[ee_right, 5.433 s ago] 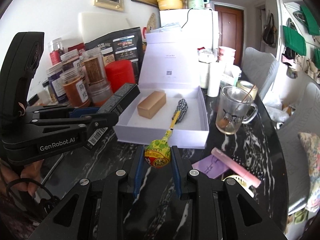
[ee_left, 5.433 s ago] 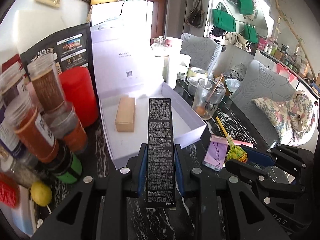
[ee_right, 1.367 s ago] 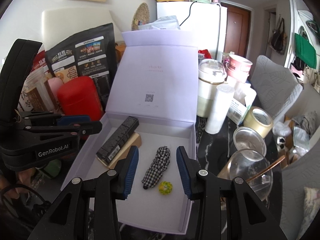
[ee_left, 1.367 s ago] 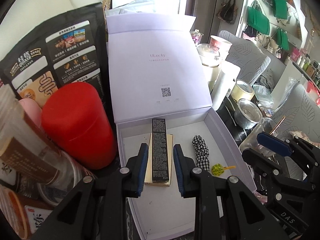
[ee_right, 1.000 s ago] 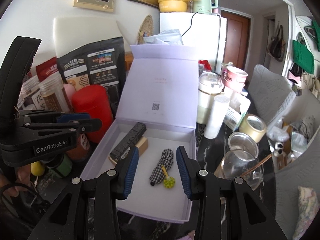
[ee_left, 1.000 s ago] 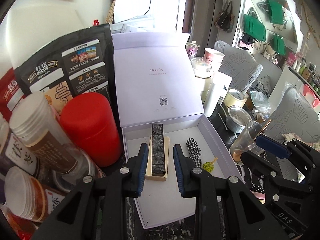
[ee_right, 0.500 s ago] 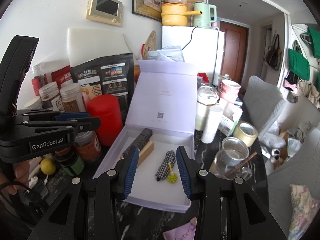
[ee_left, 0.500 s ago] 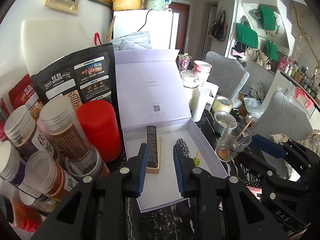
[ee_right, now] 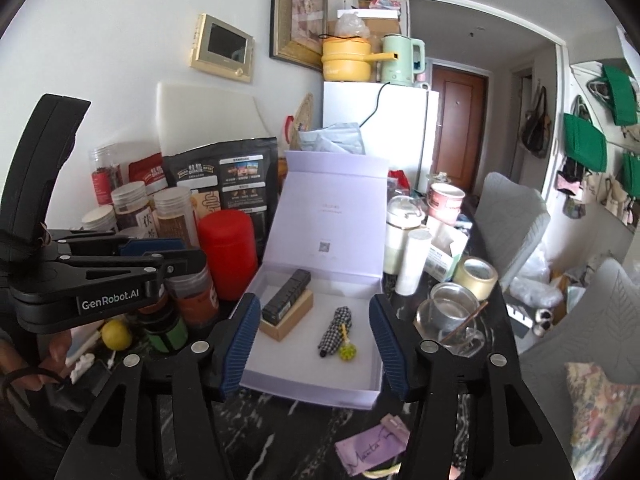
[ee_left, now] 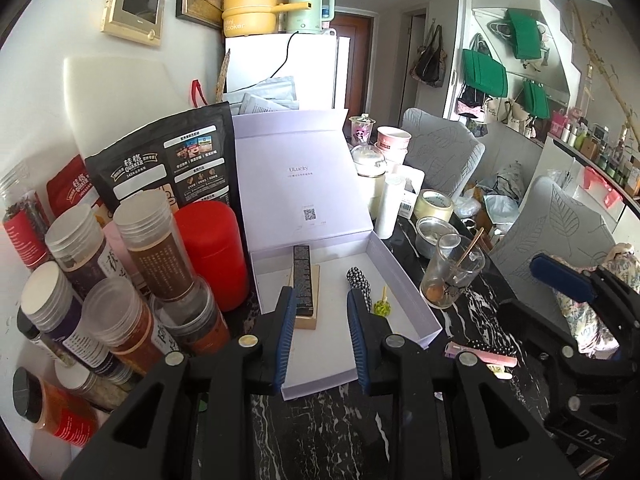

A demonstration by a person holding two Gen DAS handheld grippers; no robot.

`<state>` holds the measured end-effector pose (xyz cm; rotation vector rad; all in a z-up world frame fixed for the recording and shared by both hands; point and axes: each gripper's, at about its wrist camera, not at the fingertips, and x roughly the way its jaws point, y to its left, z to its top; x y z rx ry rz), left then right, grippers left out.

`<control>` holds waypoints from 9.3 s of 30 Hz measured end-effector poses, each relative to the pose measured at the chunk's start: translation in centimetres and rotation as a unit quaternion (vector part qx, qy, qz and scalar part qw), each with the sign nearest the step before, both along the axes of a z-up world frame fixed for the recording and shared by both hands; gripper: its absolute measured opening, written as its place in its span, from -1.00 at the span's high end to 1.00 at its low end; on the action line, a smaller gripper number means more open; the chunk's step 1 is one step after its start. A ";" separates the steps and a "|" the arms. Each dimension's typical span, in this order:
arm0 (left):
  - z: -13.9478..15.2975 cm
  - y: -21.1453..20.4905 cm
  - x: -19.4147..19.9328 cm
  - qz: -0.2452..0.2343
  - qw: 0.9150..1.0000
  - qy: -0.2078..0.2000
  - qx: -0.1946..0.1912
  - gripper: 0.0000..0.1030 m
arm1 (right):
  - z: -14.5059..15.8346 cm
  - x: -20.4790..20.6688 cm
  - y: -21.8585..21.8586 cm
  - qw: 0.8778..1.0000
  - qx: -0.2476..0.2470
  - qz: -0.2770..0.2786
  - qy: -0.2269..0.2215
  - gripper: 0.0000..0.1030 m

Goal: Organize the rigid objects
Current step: 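Withdraw both open tools from the white box toward the purple box and nail file, then grasp the purple Manta Ray box with the left tool while the right tool grasps the pink nail file, then lift and carry the purple box and pink nail file toward the white box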

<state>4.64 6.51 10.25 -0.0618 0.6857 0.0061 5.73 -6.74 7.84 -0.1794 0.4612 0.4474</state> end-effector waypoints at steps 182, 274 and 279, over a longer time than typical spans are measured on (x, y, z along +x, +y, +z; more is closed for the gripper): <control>-17.1 -5.4 -2.0 -0.123 0.977 0.170 -0.029 0.00 | -14.7 0.3 -7.3 0.983 -0.084 0.005 0.165 0.74; -6.5 0.0 3.8 -0.060 0.997 0.036 -0.011 0.00 | -7.8 2.4 -0.3 0.995 -0.038 0.046 0.074 0.74; -6.5 0.7 5.6 -0.056 0.998 0.034 -0.012 0.00 | -7.6 4.5 0.2 0.996 -0.040 0.041 0.074 0.74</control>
